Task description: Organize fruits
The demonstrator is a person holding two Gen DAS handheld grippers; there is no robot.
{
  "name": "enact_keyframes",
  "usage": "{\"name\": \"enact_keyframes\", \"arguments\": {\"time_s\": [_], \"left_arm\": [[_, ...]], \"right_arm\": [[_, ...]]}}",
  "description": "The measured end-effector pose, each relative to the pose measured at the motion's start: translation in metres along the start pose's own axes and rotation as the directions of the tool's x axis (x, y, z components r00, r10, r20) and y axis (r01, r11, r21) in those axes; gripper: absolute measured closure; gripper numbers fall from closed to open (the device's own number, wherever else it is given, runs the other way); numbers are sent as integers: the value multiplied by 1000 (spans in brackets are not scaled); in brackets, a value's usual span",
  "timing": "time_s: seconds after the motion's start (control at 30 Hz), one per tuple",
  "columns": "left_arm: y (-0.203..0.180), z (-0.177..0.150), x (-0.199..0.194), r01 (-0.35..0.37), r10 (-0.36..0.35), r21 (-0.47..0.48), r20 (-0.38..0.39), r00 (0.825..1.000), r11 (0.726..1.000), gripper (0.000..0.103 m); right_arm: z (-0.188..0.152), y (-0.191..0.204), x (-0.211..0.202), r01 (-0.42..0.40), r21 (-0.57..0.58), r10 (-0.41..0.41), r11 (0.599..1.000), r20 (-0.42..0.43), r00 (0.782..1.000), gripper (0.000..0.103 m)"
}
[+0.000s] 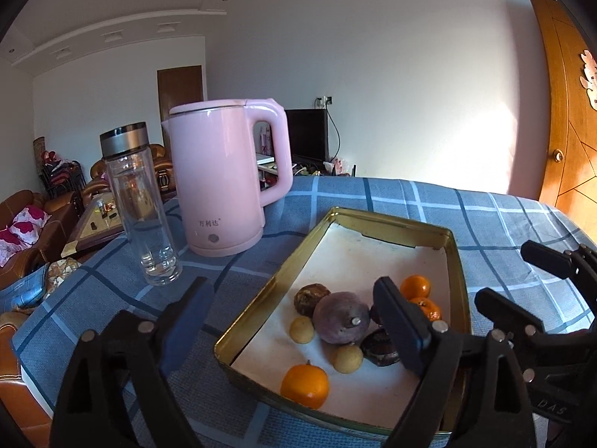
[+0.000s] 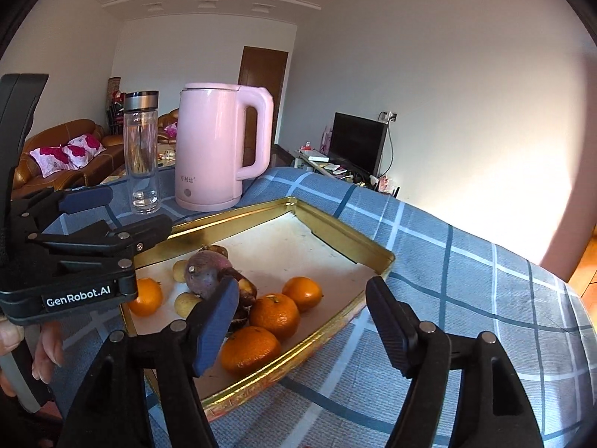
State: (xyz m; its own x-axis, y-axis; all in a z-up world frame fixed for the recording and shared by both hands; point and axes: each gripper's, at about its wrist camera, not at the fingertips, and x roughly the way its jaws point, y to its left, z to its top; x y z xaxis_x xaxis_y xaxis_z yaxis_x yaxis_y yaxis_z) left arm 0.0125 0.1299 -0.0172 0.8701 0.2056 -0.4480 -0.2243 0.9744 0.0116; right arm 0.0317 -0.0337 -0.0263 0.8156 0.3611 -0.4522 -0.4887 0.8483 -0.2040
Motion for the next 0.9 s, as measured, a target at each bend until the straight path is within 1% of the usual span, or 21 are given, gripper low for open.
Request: {"name": "enact_keyframes", "arguments": {"time_s": [0.07,0.13,0.3,0.47,0.9], "left_arm": [[-3,2,-6,4,-4,1,16,1000,1000,7],[-5,4,-11,4,-4,5,26,1000,1000,6],[-12,5,-18,15,-16,19,32,999,1000,6],[-17,5,-22,13,-14,30,39,999,999,4],[-21,5,-28,7,-9,42,48,999,999,4]], "right_arm": [[0,-6,-9,17,8,-17,1000,19,1000,28],[0,-11,-16,27,20,-27,999,34,999,27],[0,-17,-27,35,46,-38,998,61,997,26],[1,-18,-38,48,52,-53,997,90,995,22],[0,-24,-55,57,84,-67,995,122,990,21]]}}
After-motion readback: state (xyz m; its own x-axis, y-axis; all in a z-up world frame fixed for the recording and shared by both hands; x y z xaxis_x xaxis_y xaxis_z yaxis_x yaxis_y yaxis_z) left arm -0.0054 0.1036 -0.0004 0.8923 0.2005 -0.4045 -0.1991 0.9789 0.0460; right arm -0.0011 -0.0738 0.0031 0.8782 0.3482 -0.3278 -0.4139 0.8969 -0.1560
